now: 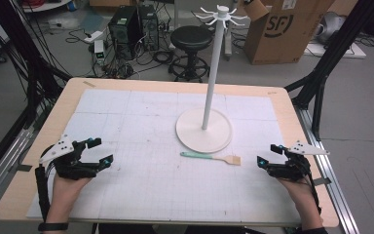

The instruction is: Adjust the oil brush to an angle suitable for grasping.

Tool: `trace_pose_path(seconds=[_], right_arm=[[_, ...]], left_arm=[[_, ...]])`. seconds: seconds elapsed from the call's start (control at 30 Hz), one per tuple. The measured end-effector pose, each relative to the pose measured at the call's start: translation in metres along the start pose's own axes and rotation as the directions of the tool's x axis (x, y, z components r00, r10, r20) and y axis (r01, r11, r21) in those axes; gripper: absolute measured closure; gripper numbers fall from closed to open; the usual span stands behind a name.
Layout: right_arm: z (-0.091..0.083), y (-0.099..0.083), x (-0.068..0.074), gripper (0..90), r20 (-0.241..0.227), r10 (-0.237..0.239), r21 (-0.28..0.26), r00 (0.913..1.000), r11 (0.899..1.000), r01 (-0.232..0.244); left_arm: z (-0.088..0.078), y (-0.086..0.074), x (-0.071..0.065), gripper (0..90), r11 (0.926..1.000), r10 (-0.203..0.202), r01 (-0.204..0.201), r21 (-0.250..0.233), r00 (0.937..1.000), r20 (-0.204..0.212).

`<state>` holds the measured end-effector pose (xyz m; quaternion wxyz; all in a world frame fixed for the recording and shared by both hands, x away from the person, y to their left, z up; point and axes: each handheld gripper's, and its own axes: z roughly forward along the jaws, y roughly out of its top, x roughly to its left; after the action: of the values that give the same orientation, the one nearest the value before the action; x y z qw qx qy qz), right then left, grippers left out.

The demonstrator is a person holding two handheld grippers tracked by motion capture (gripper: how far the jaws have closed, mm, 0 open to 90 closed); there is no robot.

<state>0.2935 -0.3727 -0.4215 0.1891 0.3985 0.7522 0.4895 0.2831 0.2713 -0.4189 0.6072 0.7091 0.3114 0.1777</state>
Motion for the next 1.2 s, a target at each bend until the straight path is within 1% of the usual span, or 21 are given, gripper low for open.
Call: trace_pose_path(seconds=[0.03, 0.1, 0.33, 0.5, 0.57, 0.67, 0.83, 0.93, 1.0, 1.1, 1.2], right_arm=[[0.0, 0.0, 0.0, 19.1, 0.0, -0.001, 0.0, 1.0, 1.0, 0.001], [0.0, -0.001, 0.0, 19.1, -0.001, -0.003, -0.002, 1.0, 1.0, 0.003], [0.0, -0.001, 0.0, 19.1, -0.003, 0.002, -0.003, 1.0, 1.0, -0.002], [0.0, -0.001, 0.0, 19.0, 0.0, -0.006, 0.001, 1.0, 1.0, 0.006], [0.001, -0.001, 0.0, 19.0, 0.001, -0.006, 0.0, 1.0, 1.0, 0.006], [0.001, -0.001, 0.0, 19.0, -0.001, -0.003, 0.002, 1.0, 1.0, 0.003], [0.003, -0.001, 0.002, 18.8, -0.011, -0.006, 0.009, 0.9999, 1.0, 0.006], [0.004, 0.0, 0.002, 18.8, -0.015, -0.016, 0.002, 0.9998, 1.0, 0.016], [0.005, 0.001, 0.003, 18.8, -0.015, -0.013, -0.001, 0.9998, 1.0, 0.013], [0.008, 0.003, 0.004, 18.8, -0.024, -0.012, 0.0, 0.9996, 1.0, 0.012], [0.013, 0.006, 0.006, 18.8, -0.038, -0.026, -0.008, 0.9989, 1.0, 0.025]], left_arm=[[0.0, 0.0, 0.0, 16.8, 0.9999, 0.002, -0.002, 0.01, 1.0, -0.006], [0.0, 0.0, 0.0, 16.8, 0.9999, 0.003, -0.003, 0.011, 1.0, -0.007], [0.0, 0.0, -0.002, 16.8, 1.0, 0.003, -0.003, 0.005, 1.0, 0.004], [-0.002, 0.001, 0.0, 16.7, 1.0, 0.0, 0.0, 0.0, 1.0, -0.004], [-0.002, 0.001, 0.0, 16.7, 1.0, -0.004, 0.004, -0.002, 1.0, -0.001], [-0.001, 0.001, -0.001, 16.7, 1.0, -0.002, 0.003, 0.002, 1.0, -0.006], [-0.001, 0.001, -0.001, 16.7, 1.0, -0.002, 0.003, 0.007, 1.0, -0.007], [-0.001, 0.002, -0.001, 16.7, 1.0, -0.008, 0.008, 0.001, 0.9999, -0.007], [-0.002, 0.002, -0.001, 16.7, 1.0, -0.008, 0.008, -0.003, 1.0, -0.006], [-0.002, 0.002, 0.0, 16.7, 0.9999, -0.011, 0.011, -0.012, 0.9999, -0.004], [-0.003, 0.002, 0.001, 16.7, 0.9999, -0.009, 0.009, -0.011, 0.9999, -0.005]])
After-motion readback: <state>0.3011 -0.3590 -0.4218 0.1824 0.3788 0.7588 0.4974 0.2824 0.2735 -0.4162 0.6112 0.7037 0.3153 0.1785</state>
